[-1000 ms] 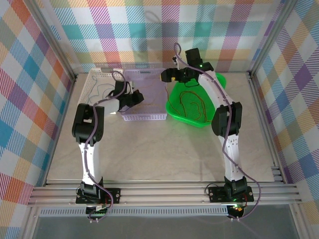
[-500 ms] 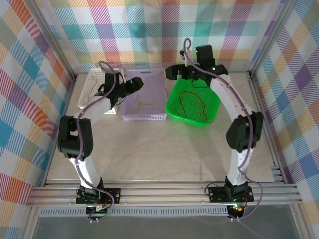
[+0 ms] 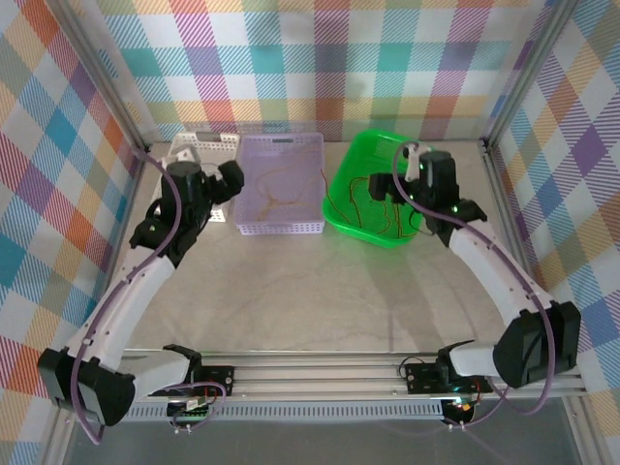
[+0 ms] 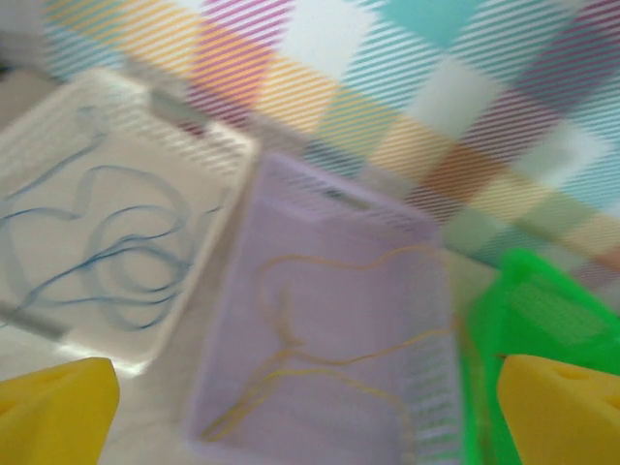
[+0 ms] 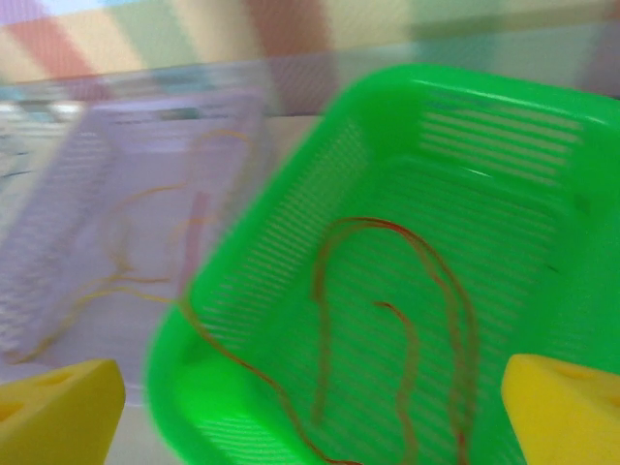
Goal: Untangle the cables
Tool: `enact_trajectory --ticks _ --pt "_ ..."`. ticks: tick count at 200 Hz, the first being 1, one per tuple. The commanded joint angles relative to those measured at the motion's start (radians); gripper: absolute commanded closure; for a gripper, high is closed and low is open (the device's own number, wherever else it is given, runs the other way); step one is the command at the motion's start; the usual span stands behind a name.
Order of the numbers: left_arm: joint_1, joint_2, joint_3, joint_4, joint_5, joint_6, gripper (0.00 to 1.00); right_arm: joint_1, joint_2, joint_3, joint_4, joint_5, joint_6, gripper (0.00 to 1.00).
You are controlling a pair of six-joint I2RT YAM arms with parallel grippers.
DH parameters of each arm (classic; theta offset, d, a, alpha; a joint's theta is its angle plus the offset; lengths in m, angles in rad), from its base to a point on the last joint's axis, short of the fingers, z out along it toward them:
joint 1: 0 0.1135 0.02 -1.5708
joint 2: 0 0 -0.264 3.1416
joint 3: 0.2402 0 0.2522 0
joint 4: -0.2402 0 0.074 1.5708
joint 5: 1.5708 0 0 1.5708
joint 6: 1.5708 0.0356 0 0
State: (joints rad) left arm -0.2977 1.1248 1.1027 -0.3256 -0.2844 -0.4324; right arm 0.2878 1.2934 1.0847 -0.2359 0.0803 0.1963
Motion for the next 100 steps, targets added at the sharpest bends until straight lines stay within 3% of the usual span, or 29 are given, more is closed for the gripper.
enact_trajectory --ticks 1,36,50,66,100 --pt "0.009 -0.035 -0.132 -0.061 -0.180 0.031 0.00 -0.030 -0.068 -0.185 0.133 0.150 -0.054 0.00" --pt "0.041 -0.059 -0.349 0.091 -0.230 0.096 0.00 -0.042 -0.038 -0.439 0.452 0.357 -0.164 0.00" --pt "0.051 -0.042 -0.417 0.161 -0.287 0.126 0.00 -0.049 0.019 -0.454 0.478 0.354 -0.158 0.00" --pt "0.072 -0.012 -0.465 0.229 -0.326 0.134 0.00 -0.066 0.069 -0.523 0.644 0.334 -0.198 0.00" --pt "0.125 0.047 -0.541 0.403 -0.321 0.198 0.00 -0.119 0.178 -0.612 0.928 0.226 -0.272 0.00"
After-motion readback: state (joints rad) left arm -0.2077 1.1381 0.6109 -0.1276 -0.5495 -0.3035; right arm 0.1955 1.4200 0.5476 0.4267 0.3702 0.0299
